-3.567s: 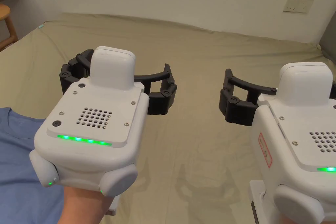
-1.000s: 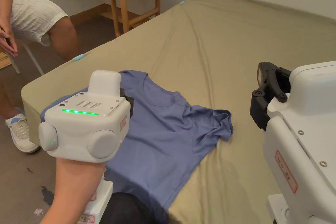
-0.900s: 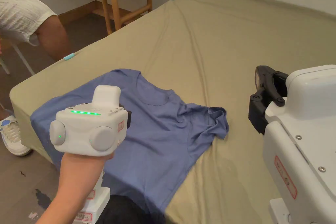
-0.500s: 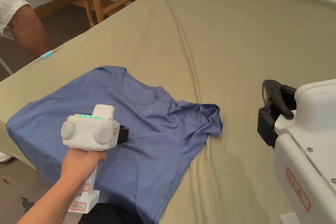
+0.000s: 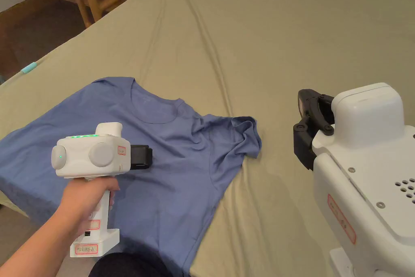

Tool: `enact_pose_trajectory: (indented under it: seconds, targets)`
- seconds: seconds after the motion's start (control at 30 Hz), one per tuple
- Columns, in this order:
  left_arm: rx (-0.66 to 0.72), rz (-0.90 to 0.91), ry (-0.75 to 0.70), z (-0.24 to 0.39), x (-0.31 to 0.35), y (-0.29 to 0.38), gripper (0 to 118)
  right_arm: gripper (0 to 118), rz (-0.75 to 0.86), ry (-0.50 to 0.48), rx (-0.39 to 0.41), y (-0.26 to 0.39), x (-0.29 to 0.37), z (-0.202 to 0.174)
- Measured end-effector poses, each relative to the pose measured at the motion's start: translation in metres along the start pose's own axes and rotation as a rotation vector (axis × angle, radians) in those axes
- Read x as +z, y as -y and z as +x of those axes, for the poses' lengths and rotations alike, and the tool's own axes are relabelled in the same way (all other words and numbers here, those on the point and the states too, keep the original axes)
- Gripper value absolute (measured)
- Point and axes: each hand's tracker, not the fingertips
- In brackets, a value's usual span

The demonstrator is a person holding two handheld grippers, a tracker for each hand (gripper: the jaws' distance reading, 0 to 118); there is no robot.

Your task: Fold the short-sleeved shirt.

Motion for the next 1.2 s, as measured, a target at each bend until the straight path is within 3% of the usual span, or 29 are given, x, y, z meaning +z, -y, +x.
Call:
enact_pose_trajectory:
  seconds: [0.03, 0.07, 0.17, 0.23, 0.27, 0.37, 0.43, 0.5, 0.53, 0.57, 0.7, 0.73, 0.8, 0.9, 1.03, 1.2]
  targets:
    - [-0.134, -0.041, -0.099, 0.01, -0.01, 0.003, 108, 0, -0.001, 0.0, -0.009, 0.0, 0.001, 0.001]
    - [-0.165, 0.017, -0.06, 0.009, -0.018, 0.004, 110, 0, -0.002, 0.001, -0.014, 0.0, 0.002, 0.002]
    - [-0.005, 0.003, -0.005, -0.005, -0.017, -0.003, 111, 0, 0.012, 0.015, -0.013, 0.001, 0.009, 0.005]
    - [-0.035, -0.01, -0.019, 0.005, -0.007, -0.006, 109, 0, 0.012, 0.028, -0.021, 0.001, 0.012, 0.01]
    - [-0.01, 0.003, -0.015, 0.005, -0.002, -0.006, 99, 0, 0.011, 0.031, -0.025, 0.0, 0.014, 0.012]
    - [0.044, 0.05, -0.001, 0.01, 0.02, -0.012, 3, 0, 0.014, 0.047, -0.021, -0.001, 0.02, 0.02]
    - [0.058, 0.038, 0.047, 0.006, 0.003, -0.003, 0, 0, 0.032, 0.036, -0.046, -0.003, 0.024, 0.027]
    - [-0.031, 0.091, 0.081, -0.005, -0.003, -0.005, 0, 0, 0.03, 0.054, -0.081, -0.005, 0.027, 0.032]
    - [0.004, 0.087, 0.128, -0.012, -0.002, -0.008, 0, 0, 0.03, 0.06, -0.092, -0.007, 0.029, 0.033]
    - [0.063, 0.069, 0.172, -0.023, -0.003, -0.01, 0, 0, 0.031, 0.065, -0.102, -0.007, 0.031, 0.035]
    - [0.59, 0.099, 0.542, -0.075, -0.003, 0.009, 0, 0, 0.035, 0.07, -0.118, -0.01, 0.038, 0.038]
    - [0.678, 0.176, 0.64, -0.079, 0.009, 0.013, 0, 0, 0.041, 0.072, -0.107, -0.01, 0.039, 0.038]
    - [0.693, 0.251, 0.814, -0.078, 0.016, 0.019, 0, 0, 0.071, 0.039, -0.115, -0.011, 0.041, 0.04]
    - [0.778, 0.303, 0.995, -0.065, 0.026, 0.024, 0, 0, 0.092, -0.016, -0.246, -0.013, 0.044, 0.049]
    - [0.817, 0.43, 1.223, -0.045, 0.063, -0.004, 0, 0, 0.103, 0.059, -0.203, -0.017, 0.049, 0.05]
    - [0.691, 0.555, 1.414, -0.007, 0.132, -0.067, 0, 0, 0.126, 0.121, -0.172, -0.024, 0.066, 0.057]
